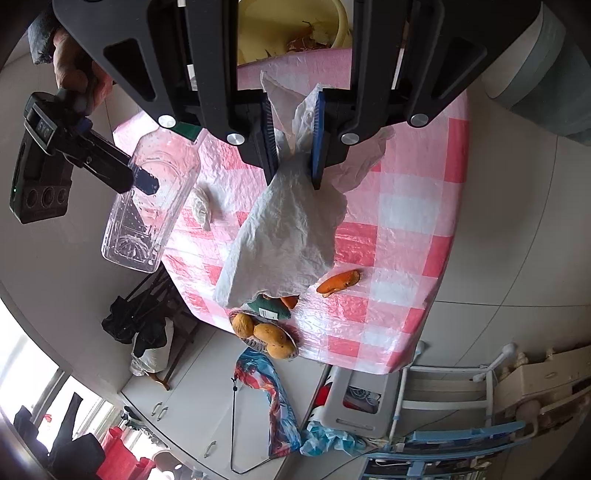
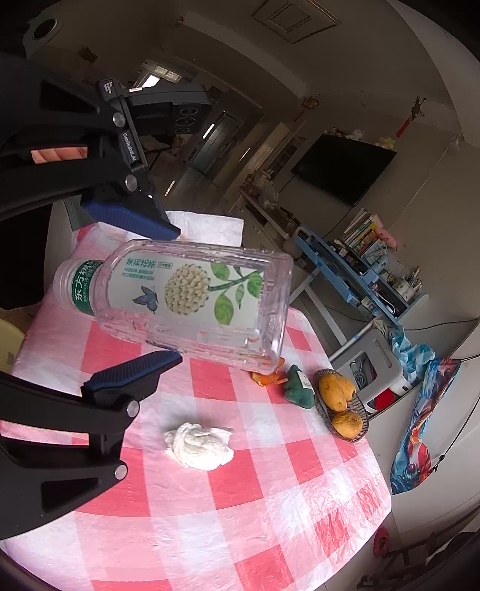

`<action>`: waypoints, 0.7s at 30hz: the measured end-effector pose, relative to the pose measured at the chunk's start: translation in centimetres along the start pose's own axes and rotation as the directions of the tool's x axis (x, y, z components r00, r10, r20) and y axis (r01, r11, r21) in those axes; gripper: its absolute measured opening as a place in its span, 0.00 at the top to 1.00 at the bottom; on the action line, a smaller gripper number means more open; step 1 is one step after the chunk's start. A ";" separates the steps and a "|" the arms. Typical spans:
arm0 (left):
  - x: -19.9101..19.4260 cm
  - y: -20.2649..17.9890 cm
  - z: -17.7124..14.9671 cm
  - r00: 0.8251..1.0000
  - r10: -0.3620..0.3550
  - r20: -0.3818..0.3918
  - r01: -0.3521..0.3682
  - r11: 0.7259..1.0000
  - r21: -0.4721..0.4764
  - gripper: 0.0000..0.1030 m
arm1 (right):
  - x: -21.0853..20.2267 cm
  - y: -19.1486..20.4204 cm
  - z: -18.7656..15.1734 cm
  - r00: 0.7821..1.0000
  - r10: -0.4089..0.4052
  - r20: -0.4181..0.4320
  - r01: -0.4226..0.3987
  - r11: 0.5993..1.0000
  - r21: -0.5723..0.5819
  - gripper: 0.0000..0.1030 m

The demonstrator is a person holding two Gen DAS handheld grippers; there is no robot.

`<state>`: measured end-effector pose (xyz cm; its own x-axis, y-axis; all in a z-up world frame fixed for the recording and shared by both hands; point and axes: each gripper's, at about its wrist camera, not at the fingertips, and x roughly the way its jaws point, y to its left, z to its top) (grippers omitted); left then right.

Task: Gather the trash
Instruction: 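Carry the bag to the bucket while the right tool drops the bottle into it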

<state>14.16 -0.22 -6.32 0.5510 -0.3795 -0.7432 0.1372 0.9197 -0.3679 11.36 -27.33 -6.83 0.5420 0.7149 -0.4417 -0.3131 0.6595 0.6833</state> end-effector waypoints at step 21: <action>-1.9 -3.8 -4.4 0.999 0.023 0.023 -0.025 0.992 0.121 0.84 | -2.5 3.4 -8.8 0.984 -0.109 -0.140 0.086 0.983 -0.161 0.41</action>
<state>8.96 -3.44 -5.91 0.5730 -0.3562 -0.7381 0.2216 0.9344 -0.2790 2.05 -24.82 -8.56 0.4587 0.6639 -0.5906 -0.3866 0.7476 0.5401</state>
